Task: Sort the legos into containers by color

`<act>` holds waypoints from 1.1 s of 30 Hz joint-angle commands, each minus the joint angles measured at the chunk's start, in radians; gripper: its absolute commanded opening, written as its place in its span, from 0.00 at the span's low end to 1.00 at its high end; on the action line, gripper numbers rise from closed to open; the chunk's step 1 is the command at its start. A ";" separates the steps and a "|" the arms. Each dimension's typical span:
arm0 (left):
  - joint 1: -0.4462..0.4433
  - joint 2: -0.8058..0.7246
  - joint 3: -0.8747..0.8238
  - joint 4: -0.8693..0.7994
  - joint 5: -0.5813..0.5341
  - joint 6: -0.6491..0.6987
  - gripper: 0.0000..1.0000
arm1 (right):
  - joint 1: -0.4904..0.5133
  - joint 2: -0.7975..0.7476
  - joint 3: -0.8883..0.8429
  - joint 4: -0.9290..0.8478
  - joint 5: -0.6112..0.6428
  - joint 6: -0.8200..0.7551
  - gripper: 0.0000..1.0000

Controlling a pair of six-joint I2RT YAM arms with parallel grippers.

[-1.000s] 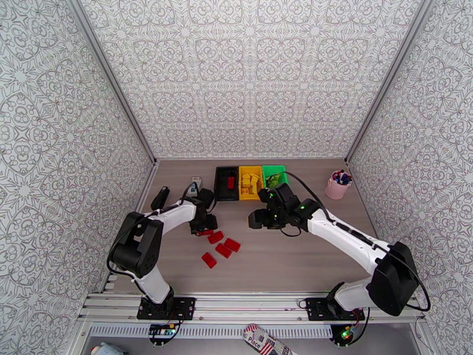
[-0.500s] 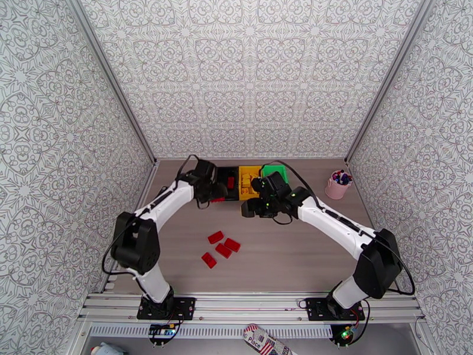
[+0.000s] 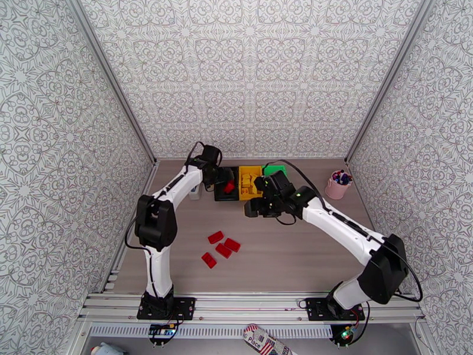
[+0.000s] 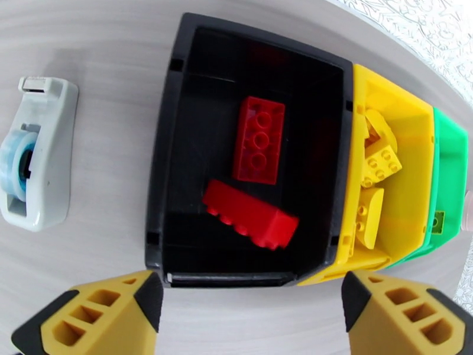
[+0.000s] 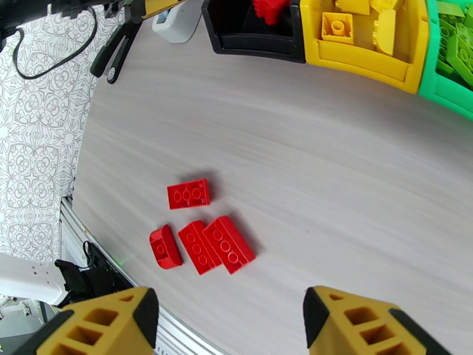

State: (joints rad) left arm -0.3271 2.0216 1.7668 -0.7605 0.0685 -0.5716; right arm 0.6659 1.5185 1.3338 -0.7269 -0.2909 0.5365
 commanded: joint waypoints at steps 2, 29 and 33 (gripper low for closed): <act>-0.042 -0.140 -0.135 -0.003 -0.057 0.015 0.89 | -0.006 -0.036 -0.048 -0.017 0.027 -0.022 0.71; -0.268 -0.522 -0.929 0.193 -0.069 -0.348 0.96 | -0.006 -0.136 -0.207 0.051 -0.008 0.002 0.77; -0.277 -0.497 -0.933 0.216 -0.062 -0.360 0.96 | -0.005 -0.139 -0.215 0.052 -0.005 0.002 0.77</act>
State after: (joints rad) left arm -0.5941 1.5055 0.8410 -0.5945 -0.0109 -0.8940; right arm 0.6659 1.3991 1.1385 -0.6884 -0.2928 0.5270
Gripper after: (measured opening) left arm 0.962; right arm 0.770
